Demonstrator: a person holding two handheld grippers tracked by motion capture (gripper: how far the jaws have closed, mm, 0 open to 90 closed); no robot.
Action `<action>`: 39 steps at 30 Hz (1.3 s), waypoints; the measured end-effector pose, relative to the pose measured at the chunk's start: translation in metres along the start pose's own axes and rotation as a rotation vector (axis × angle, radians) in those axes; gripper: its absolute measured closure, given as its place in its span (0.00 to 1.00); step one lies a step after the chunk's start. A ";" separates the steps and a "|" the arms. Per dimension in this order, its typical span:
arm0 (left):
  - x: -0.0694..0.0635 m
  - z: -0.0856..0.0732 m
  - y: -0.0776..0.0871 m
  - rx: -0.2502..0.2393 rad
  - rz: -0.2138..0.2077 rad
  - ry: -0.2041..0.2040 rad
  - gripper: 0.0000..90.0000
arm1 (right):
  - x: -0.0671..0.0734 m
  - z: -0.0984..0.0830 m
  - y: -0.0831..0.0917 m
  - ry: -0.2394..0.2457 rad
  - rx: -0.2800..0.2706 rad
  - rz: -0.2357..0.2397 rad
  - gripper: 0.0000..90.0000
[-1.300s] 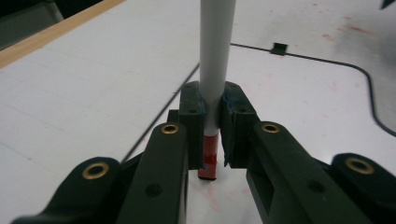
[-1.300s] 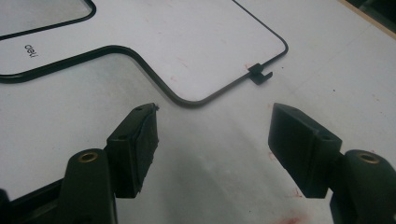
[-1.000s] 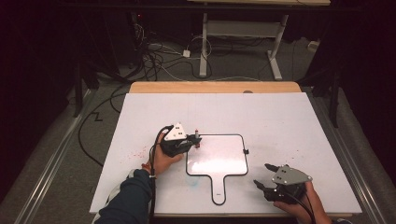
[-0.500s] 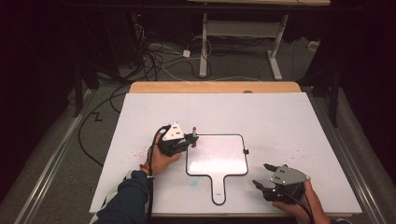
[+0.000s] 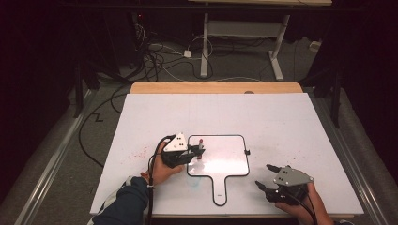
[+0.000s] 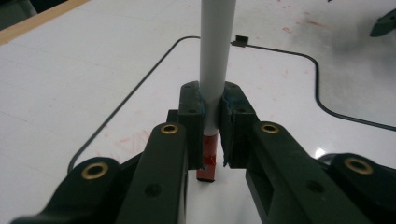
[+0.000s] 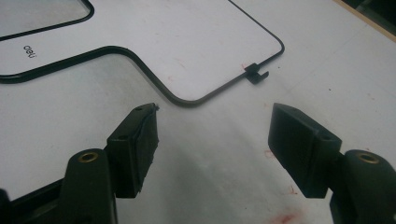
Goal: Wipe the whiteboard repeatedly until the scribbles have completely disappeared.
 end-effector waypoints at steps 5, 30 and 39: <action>0.026 0.006 -0.009 -0.002 0.054 0.020 0.88 | 0.002 0.000 -0.003 0.016 0.007 0.007 0.38; 0.028 0.013 -0.022 0.006 0.035 0.018 0.88 | 0.000 -0.002 -0.001 0.007 0.011 0.006 0.38; 0.049 0.007 -0.012 0.006 0.132 0.046 0.88 | 0.000 -0.002 -0.001 0.005 0.010 0.005 0.37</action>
Point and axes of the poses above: each handheld gripper's, and its own axes: y roughly backward along the jaws, z roughly out of its top, x roughly to its left, the point moved 6 cm from there along -y, roughly forward along the jaws, and after that the axes turned 6 degrees about -z, right-handed, at the moved point
